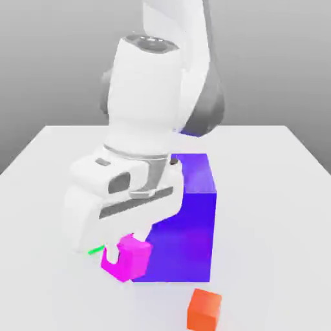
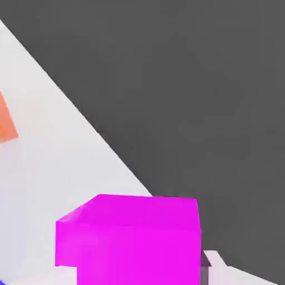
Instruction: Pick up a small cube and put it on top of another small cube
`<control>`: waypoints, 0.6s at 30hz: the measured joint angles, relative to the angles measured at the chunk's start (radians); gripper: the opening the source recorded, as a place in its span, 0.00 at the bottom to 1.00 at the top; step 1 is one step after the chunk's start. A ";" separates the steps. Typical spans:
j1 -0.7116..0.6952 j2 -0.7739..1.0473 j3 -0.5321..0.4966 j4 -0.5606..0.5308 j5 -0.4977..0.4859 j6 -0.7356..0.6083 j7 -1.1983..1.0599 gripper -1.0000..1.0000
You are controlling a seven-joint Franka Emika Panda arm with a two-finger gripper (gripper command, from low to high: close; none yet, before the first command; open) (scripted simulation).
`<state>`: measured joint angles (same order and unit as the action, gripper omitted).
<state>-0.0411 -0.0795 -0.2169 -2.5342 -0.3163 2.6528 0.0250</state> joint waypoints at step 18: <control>-0.067 -0.204 -0.320 -0.445 0.057 0.047 -0.361 0.00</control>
<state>-0.1077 -0.2833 -0.5370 -2.9794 -0.2592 2.6994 -0.3365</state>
